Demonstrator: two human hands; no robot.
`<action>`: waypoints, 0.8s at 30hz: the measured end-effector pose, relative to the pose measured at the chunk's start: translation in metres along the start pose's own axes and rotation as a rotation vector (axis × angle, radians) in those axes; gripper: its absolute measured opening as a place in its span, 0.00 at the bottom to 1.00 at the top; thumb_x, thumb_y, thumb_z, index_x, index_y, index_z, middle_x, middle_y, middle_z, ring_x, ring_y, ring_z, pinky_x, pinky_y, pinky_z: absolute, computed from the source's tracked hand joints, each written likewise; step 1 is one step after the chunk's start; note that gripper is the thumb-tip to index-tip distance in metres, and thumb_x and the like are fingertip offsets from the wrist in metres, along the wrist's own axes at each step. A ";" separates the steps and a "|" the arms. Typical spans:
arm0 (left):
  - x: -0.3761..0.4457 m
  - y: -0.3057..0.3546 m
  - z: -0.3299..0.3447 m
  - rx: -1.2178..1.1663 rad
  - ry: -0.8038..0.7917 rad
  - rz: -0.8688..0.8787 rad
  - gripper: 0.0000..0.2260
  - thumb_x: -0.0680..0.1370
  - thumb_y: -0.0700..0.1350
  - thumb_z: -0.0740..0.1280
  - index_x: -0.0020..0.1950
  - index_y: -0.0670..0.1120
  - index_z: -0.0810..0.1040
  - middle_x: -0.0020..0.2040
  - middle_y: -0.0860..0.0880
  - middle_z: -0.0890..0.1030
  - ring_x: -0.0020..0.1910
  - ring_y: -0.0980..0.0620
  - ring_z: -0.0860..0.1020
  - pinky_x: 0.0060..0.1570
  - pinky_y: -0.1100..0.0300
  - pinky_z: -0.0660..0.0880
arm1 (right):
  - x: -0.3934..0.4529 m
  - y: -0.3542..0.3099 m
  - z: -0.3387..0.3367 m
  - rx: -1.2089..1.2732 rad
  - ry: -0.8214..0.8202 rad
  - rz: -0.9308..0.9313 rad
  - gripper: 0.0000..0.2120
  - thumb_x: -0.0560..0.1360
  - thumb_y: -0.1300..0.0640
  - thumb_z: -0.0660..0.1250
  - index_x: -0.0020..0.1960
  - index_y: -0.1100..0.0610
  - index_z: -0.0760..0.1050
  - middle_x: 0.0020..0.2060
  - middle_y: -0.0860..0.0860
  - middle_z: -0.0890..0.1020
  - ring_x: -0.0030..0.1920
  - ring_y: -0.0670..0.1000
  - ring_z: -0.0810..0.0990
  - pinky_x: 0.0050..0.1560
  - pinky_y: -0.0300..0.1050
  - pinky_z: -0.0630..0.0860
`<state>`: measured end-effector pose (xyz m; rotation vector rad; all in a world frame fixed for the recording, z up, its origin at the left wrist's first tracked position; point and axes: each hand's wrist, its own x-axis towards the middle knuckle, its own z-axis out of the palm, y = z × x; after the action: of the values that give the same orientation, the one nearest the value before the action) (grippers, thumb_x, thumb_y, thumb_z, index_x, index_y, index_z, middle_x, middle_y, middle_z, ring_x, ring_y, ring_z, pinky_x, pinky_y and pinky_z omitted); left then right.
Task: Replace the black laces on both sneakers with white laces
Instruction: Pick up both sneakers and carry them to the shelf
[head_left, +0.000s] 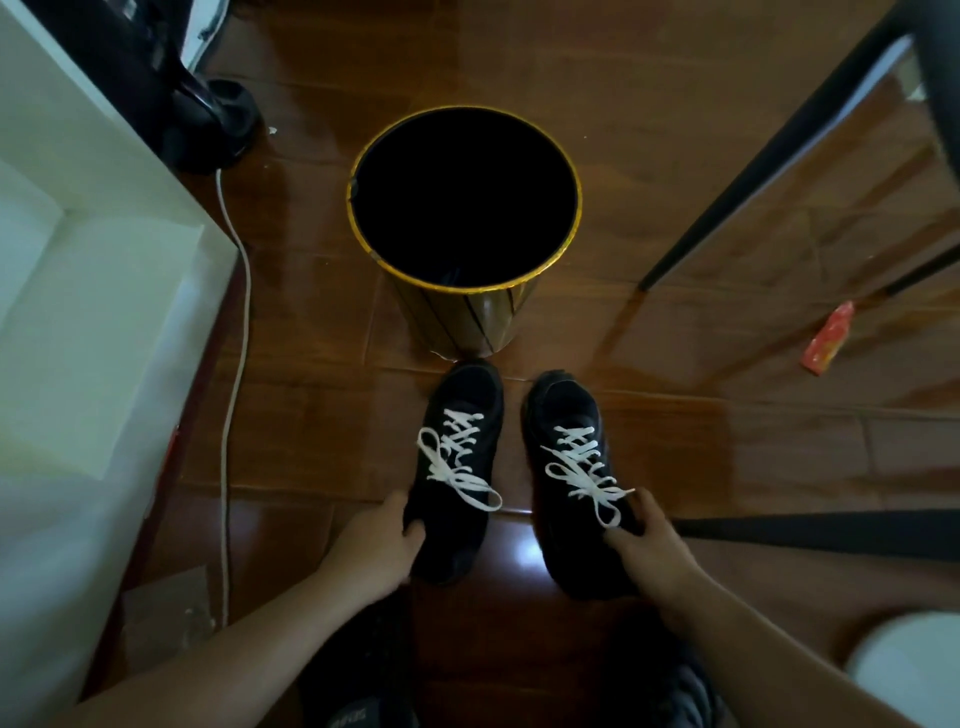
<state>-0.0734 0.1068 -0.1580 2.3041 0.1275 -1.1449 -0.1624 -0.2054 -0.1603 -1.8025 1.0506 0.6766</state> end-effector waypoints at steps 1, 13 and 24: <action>0.003 0.004 -0.002 0.034 0.004 0.030 0.19 0.86 0.52 0.61 0.77 0.52 0.68 0.58 0.48 0.83 0.49 0.50 0.86 0.47 0.52 0.84 | -0.001 0.000 0.004 -0.031 -0.016 -0.026 0.29 0.73 0.52 0.70 0.71 0.35 0.68 0.59 0.47 0.84 0.55 0.53 0.84 0.54 0.58 0.84; -0.001 -0.008 0.050 -0.299 0.005 0.189 0.58 0.59 0.66 0.85 0.81 0.69 0.53 0.77 0.62 0.66 0.78 0.58 0.65 0.76 0.43 0.68 | -0.038 0.000 0.071 0.196 0.029 -0.113 0.38 0.63 0.52 0.74 0.65 0.26 0.65 0.60 0.43 0.80 0.62 0.49 0.80 0.64 0.57 0.79; 0.015 -0.001 0.037 -0.184 0.017 0.307 0.61 0.59 0.53 0.87 0.78 0.71 0.48 0.70 0.68 0.73 0.72 0.65 0.71 0.69 0.62 0.71 | -0.042 -0.020 0.086 0.098 0.141 -0.127 0.50 0.57 0.51 0.82 0.60 0.20 0.52 0.54 0.34 0.77 0.58 0.45 0.78 0.55 0.47 0.76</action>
<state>-0.0907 0.0859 -0.1874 2.0833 -0.1081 -0.9175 -0.1665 -0.1077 -0.1561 -1.8349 1.0335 0.4192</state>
